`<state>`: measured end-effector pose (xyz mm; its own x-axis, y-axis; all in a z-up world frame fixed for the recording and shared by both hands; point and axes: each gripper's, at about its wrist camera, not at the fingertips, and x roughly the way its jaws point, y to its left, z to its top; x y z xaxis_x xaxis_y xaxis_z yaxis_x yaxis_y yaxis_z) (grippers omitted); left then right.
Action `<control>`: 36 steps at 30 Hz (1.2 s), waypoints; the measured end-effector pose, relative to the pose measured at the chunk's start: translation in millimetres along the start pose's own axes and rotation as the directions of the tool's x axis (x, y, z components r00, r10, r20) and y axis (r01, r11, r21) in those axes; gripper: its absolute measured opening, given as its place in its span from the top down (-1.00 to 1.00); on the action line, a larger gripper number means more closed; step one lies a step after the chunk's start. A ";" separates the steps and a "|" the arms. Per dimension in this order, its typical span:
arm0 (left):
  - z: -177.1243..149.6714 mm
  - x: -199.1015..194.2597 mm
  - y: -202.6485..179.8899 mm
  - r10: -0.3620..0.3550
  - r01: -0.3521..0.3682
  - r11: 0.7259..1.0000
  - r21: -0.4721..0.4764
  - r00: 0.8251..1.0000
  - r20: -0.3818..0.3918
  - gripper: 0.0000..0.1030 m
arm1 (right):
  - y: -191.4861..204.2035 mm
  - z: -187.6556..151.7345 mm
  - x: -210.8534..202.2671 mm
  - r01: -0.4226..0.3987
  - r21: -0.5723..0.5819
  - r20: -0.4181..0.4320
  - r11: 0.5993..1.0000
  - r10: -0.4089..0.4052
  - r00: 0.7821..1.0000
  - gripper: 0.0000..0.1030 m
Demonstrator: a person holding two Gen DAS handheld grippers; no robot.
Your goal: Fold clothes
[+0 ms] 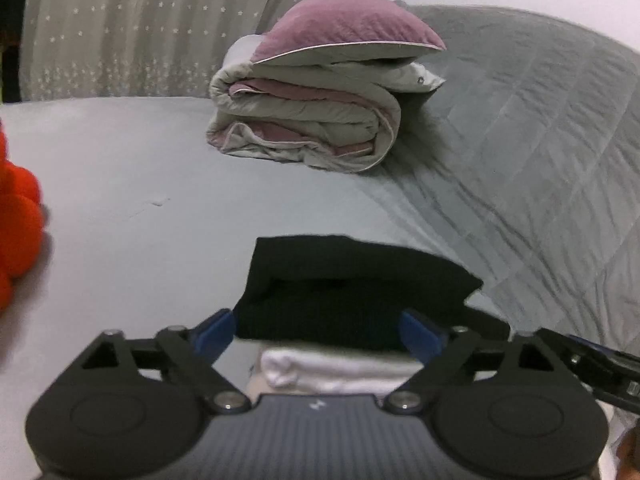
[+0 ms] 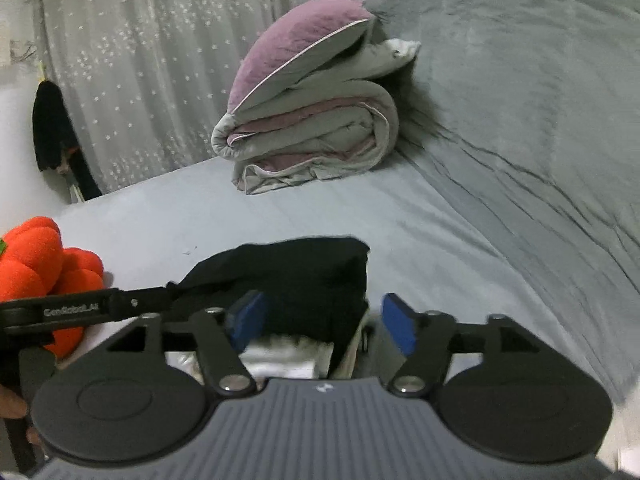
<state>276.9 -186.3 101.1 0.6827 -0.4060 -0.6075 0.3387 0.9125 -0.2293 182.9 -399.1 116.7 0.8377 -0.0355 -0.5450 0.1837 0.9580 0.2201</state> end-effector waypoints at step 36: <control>-53.7 -59.9 -49.8 0.190 -0.183 0.978 0.100 0.979 -0.068 -0.99 | 12.4 -58.9 -74.7 0.223 -0.020 -0.036 0.975 -0.224 0.974 -1.00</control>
<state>184.3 -204.8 108.0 0.6888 -0.2207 -0.6905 0.2711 0.9618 -0.0370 92.3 -367.7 112.5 0.7564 -0.2389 -0.6090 0.3557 0.9315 0.0764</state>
